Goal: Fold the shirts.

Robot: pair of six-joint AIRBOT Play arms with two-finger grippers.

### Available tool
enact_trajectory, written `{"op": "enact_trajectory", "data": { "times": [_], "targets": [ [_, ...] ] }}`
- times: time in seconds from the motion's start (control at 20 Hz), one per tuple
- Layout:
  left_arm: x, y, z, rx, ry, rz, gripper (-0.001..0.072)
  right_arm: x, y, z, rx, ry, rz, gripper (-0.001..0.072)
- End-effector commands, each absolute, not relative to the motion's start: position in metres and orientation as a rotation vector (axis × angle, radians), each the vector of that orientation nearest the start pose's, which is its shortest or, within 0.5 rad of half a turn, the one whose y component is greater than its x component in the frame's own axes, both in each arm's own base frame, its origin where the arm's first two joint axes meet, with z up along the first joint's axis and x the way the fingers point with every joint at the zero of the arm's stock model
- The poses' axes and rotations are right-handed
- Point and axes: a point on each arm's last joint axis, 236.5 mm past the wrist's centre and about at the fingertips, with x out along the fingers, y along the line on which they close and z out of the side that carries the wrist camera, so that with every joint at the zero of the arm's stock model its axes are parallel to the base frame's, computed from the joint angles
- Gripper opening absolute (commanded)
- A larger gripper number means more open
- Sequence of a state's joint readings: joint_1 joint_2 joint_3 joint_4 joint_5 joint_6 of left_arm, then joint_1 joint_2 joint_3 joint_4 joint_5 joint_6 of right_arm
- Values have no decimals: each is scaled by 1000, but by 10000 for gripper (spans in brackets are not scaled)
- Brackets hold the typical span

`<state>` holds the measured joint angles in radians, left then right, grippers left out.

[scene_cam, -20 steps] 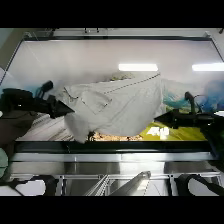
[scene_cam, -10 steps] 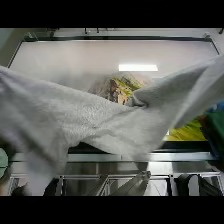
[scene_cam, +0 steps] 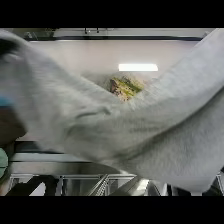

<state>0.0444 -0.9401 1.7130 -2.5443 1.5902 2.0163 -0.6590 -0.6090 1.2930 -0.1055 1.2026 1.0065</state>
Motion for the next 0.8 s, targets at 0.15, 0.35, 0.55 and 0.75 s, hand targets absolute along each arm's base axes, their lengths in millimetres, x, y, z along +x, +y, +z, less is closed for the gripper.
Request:
{"op": "enact_trajectory", "data": {
  "times": [0.15, 0.35, 0.55, 0.75],
  "targets": [
    [343, -185, 270, -260, 821, -1113, 25, 311, 34, 366, 395, 239, 483, 13],
    [340, -140, 281, -409, 821, -1148, 25, 307, 37, 325, 418, 371, 501, 12],
    [306, -130, 290, -395, 762, -1118, 24, 292, 49, 327, 401, 341, 501, 12],
    [243, -134, 370, -137, 482, -1075, 25, 270, 50, 391, 304, 72, 387, 12]
  ]
}}
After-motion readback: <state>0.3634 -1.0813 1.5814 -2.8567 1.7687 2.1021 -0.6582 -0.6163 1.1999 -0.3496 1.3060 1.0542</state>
